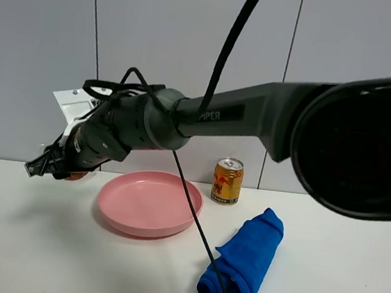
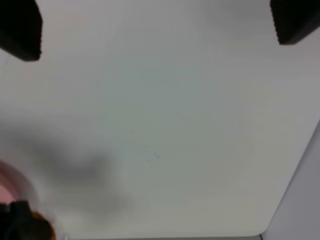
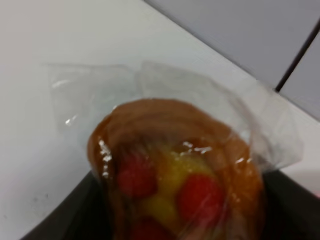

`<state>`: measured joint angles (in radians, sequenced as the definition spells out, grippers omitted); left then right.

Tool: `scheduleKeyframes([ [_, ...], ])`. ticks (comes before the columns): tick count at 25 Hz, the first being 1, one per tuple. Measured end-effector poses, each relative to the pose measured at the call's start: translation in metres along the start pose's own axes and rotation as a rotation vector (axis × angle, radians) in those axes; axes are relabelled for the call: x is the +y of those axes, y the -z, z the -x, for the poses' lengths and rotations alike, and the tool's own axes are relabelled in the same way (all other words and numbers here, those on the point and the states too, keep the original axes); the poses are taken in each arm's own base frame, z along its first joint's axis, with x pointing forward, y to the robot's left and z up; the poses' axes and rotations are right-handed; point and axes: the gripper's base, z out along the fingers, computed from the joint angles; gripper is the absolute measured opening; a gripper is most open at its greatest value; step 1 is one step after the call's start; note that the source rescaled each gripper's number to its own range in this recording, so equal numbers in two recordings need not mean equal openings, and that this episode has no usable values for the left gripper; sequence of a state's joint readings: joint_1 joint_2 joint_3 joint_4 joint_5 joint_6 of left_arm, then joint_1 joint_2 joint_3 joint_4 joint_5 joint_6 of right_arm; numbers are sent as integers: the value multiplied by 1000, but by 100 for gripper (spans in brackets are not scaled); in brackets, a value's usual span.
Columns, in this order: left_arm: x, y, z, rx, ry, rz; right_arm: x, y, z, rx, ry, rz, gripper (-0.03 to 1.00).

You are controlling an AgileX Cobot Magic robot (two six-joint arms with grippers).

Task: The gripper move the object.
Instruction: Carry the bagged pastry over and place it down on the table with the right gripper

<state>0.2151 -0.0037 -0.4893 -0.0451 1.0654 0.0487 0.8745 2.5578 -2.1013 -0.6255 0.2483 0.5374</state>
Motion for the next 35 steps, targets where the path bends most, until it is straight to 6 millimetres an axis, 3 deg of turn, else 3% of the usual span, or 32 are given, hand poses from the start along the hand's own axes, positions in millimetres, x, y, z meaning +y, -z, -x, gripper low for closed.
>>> scheduleKeyframes([
  [10, 0, 0, 0, 0, 0, 0, -12, -7, -2, -66, 3, 23, 0],
  [17, 0, 0, 0, 0, 0, 0, -6, -26, -28, -65, 7, 64, 0],
  [20, 0, 0, 0, 0, 0, 0, -4, -29, -29, -107, 9, 93, 0],
  [29, 0, 0, 0, 0, 0, 0, 0, -36, -39, -147, 215, 111, 0],
  [35, 0, 0, 0, 0, 0, 0, -3, -37, -40, -150, 236, 104, 0],
])
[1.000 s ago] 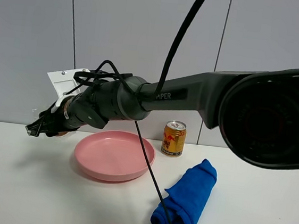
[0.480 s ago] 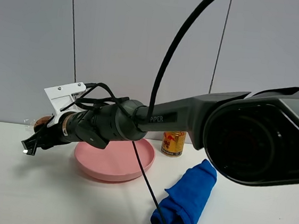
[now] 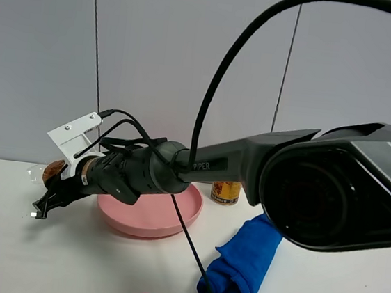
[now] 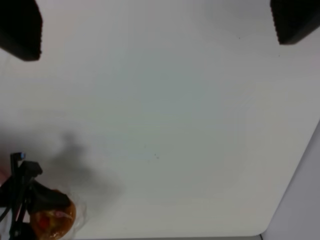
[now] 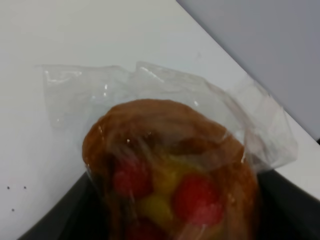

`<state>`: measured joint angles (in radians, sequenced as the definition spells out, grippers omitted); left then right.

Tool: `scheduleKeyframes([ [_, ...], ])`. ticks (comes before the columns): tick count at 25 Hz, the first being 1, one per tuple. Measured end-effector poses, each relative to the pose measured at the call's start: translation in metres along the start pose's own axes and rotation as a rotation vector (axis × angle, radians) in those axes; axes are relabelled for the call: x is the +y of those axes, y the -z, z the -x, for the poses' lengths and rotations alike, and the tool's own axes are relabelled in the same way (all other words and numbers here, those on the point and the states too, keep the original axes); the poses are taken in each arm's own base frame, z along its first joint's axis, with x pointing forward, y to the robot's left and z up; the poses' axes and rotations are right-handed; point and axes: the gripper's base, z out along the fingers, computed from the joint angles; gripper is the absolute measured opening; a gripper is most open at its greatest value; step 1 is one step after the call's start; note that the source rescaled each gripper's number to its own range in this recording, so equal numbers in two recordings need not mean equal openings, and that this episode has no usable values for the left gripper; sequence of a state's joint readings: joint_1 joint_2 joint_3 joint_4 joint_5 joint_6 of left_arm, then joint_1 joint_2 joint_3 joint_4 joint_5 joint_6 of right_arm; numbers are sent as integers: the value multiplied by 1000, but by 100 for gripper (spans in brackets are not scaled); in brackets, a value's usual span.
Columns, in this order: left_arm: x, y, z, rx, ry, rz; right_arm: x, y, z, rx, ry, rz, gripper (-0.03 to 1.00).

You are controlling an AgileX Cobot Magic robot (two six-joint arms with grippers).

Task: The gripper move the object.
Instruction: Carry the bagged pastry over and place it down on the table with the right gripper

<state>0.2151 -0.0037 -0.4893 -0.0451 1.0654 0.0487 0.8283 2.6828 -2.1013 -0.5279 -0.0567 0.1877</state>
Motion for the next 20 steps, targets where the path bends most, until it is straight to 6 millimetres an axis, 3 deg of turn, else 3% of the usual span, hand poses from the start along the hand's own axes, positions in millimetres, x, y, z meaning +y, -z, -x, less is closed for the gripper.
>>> scheduleKeyframes([
  [7, 0, 0, 0, 0, 0, 0, -3, 0, -3, 23, 1, -9, 2],
  [10, 0, 0, 0, 0, 0, 0, -3, 0, -3, 25, 3, -9, 19],
  [16, 0, 0, 0, 0, 0, 0, -7, 0, -5, 31, 1, -15, 29],
  [20, 0, 0, 0, 0, 0, 0, -8, 1, -4, 33, 1, -17, 55],
])
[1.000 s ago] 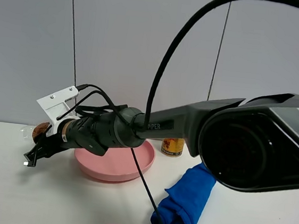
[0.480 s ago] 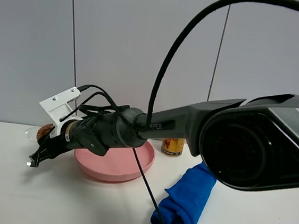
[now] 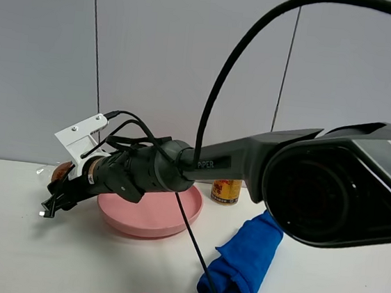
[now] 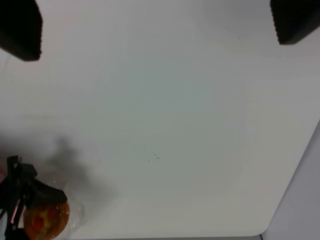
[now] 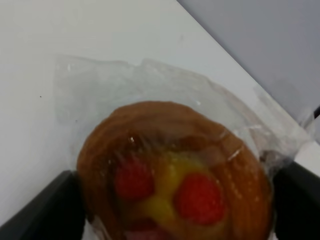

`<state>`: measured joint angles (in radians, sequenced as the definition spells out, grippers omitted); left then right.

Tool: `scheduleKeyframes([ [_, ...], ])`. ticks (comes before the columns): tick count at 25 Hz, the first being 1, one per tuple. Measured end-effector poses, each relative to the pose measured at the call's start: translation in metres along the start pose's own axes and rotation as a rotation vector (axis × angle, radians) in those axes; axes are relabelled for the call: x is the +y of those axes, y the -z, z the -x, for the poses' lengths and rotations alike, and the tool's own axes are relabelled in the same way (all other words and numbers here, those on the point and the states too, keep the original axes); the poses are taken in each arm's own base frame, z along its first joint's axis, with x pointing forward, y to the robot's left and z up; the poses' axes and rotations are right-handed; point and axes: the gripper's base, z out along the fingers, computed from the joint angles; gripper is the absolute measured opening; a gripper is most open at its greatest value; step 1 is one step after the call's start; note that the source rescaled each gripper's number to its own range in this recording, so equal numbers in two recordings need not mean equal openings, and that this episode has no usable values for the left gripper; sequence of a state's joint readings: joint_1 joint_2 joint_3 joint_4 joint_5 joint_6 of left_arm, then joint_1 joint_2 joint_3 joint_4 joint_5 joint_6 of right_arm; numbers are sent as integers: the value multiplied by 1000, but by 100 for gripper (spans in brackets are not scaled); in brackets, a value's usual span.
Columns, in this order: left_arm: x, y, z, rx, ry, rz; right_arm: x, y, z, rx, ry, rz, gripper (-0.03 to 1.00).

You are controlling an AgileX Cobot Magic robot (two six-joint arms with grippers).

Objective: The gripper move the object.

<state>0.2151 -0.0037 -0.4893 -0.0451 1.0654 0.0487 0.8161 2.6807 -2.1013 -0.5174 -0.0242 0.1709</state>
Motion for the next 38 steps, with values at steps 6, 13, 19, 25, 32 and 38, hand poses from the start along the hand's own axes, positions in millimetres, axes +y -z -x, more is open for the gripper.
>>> scheduleKeyframes([
  [6, 0, 0, 0, 0, 0, 0, -7, 8, 10, 51, -2, -25, 83],
  [13, 0, 0, 0, 0, 0, 0, -30, 67, 97, 42, -7, -104, 86],
  [19, 0, 0, 0, 0, 0, 0, -53, 171, 189, 40, -50, -194, 87],
  [25, 0, 0, 0, 0, 0, 0, -71, 271, 219, 240, -206, -219, 87],
  [32, 0, 0, 0, 0, 0, 0, -72, 314, 205, 459, -243, -207, 87],
  [38, 0, 0, 0, 0, 0, 0, -58, 343, 156, 518, -233, -147, 87],
])
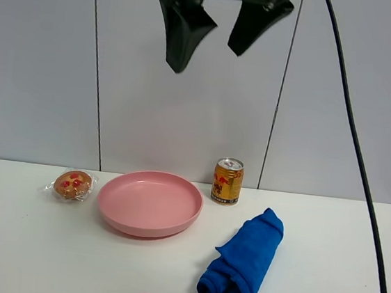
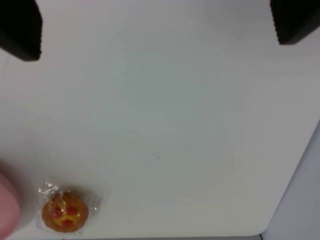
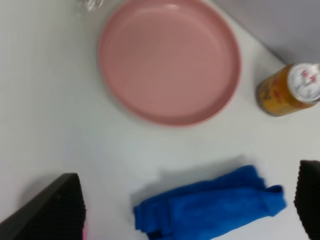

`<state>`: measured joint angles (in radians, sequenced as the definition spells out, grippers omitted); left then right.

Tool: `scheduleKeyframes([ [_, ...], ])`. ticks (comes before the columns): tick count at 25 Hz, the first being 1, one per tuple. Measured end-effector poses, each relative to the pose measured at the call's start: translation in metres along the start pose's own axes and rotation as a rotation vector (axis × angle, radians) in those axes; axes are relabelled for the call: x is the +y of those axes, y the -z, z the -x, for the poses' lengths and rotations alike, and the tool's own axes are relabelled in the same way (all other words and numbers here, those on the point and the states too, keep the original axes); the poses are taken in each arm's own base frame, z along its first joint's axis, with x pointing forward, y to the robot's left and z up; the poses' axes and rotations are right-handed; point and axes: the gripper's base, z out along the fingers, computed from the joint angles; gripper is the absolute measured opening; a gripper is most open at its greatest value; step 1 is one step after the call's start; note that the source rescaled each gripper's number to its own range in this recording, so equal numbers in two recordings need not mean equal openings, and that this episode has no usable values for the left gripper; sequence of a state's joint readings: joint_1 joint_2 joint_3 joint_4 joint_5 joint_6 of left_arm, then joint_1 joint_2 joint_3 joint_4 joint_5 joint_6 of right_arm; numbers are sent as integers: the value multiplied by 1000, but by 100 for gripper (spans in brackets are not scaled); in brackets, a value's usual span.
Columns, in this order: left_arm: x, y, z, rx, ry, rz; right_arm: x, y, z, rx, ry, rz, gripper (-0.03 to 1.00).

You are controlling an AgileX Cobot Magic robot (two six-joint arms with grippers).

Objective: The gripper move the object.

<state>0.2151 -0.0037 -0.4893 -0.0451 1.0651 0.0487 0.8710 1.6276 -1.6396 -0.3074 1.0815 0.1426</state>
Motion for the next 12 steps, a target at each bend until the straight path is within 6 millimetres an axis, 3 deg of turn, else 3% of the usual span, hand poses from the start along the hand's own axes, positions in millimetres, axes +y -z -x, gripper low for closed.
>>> scheduleKeyframes([
  [2, 0, 0, 0, 0, 0, 0, 0, -3, -28, -6, -15, 46, 87],
  [6, 0, 0, 0, 0, 0, 0, -10, 16, -79, -63, -108, 99, 87],
  [12, 0, 0, 0, 0, 0, 0, -29, 59, -142, -147, -245, 72, 87],
])
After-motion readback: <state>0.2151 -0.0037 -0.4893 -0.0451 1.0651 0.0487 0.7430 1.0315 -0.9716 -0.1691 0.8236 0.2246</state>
